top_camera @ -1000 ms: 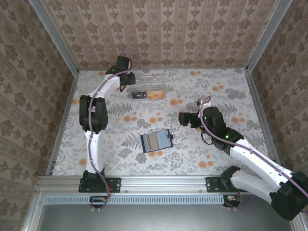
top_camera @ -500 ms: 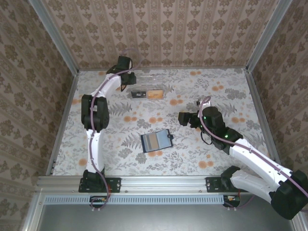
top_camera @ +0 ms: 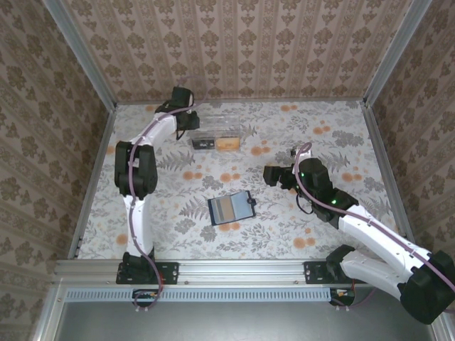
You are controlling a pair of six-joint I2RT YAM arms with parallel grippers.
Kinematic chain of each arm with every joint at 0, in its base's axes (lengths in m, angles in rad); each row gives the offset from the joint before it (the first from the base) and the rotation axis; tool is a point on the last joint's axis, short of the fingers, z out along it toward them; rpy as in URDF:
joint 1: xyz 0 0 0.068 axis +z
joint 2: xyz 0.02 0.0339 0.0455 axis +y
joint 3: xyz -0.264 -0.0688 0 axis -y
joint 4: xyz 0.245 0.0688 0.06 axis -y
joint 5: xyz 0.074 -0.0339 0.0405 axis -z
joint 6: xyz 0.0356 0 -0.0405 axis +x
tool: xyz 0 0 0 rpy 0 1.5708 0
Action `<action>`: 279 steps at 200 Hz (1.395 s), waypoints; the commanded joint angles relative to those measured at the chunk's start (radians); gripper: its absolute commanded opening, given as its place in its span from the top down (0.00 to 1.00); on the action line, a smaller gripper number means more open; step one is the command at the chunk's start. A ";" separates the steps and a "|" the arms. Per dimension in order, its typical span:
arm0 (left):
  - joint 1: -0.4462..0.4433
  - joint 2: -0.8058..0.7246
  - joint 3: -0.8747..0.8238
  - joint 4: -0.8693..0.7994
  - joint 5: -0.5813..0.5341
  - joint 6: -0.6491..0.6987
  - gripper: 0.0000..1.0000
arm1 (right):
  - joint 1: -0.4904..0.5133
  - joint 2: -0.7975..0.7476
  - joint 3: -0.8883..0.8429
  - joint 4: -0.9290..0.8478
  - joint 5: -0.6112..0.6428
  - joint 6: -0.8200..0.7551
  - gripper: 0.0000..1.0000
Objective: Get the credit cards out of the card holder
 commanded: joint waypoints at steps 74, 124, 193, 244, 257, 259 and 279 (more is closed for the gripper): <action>-0.070 -0.260 -0.344 0.047 -0.021 -0.082 0.75 | -0.004 -0.010 -0.043 0.046 -0.014 0.010 0.00; -0.120 -0.375 -0.499 0.054 -0.079 -0.153 0.73 | -0.004 -0.038 -0.062 0.038 -0.018 0.019 0.00; -0.144 -0.411 -0.550 0.075 -0.086 -0.163 0.65 | -0.002 -0.055 -0.079 0.026 -0.024 0.051 0.00; -0.145 -0.450 -0.485 0.020 -0.076 -0.147 0.32 | 0.004 -0.055 -0.070 -0.011 -0.072 0.061 0.00; -0.146 -0.485 -0.482 0.009 -0.070 -0.153 0.24 | 0.012 -0.047 -0.054 -0.035 -0.079 0.058 0.03; -0.145 -0.493 -0.483 0.008 -0.068 -0.154 0.24 | 0.014 -0.047 -0.052 -0.038 -0.081 0.057 0.04; -0.146 -0.568 -0.513 0.003 -0.028 -0.180 0.23 | 0.030 -0.029 -0.032 -0.054 -0.127 0.048 0.17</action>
